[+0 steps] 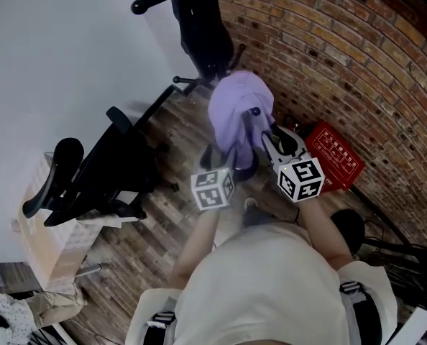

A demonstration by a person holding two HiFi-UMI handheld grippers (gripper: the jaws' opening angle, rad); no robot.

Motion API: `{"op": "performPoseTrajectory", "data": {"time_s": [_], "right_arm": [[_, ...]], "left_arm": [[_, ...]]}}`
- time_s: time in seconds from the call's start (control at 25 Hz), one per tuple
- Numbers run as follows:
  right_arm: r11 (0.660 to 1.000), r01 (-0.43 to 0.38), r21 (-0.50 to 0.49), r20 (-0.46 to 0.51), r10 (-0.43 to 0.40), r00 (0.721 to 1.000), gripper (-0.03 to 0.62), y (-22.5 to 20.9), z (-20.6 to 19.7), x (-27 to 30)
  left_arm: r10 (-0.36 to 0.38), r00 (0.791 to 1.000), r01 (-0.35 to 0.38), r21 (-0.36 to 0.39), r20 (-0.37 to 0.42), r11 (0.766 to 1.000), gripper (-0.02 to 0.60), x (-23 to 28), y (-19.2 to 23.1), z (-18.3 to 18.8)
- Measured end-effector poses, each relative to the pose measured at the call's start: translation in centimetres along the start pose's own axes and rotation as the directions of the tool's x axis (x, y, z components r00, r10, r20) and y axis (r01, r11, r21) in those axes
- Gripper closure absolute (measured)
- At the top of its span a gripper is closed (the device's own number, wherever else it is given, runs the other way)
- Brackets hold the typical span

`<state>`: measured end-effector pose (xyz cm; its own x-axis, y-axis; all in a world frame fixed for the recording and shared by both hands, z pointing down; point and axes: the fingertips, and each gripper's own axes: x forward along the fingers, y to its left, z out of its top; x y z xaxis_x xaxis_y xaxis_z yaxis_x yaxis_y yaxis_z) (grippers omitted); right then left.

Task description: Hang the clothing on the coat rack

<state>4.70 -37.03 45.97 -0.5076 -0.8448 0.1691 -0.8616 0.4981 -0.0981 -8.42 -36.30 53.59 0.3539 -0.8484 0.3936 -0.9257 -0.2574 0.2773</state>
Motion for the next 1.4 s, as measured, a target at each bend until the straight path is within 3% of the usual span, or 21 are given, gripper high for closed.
{"op": "performPoseTrajectory", "data": {"time_s": [0.36, 0.52, 0.64, 0.8, 1.4], "right_arm": [[1.0, -0.002, 0.004, 0.029, 0.002, 1.0, 0.485, 4.0, -0.3, -6.0], [1.0, 0.003, -0.018, 0.036, -0.003, 0.999, 0.49, 6.4, -0.2, -9.2], [0.999, 0.015, -0.031, 0.059, -0.013, 0.998, 0.533, 7.7, 0.2, -11.6], [1.0, 0.02, -0.024, 0.094, -0.017, 0.995, 0.554, 9.1, 0.7, -14.2], [0.999, 0.015, -0.042, 0.14, -0.009, 0.99, 0.591, 12.5, 0.7, -20.1]], "left_arm": [[-0.018, 0.996, 0.019, -0.004, 0.082, 1.0, 0.317, -7.1, -1.4, 0.0], [-0.026, 0.993, 0.021, 0.038, 0.116, 0.999, 0.412, -10.9, -2.6, -0.4], [-0.017, 0.989, 0.011, 0.041, 0.145, 0.999, 0.479, -13.7, -3.3, -0.6], [-0.023, 0.984, 0.019, 0.024, 0.175, 1.0, 0.519, -16.8, -4.1, -1.1], [-0.074, 0.972, 0.071, 0.02, 0.221, 0.997, 0.554, -23.4, -6.0, -3.1]]}}
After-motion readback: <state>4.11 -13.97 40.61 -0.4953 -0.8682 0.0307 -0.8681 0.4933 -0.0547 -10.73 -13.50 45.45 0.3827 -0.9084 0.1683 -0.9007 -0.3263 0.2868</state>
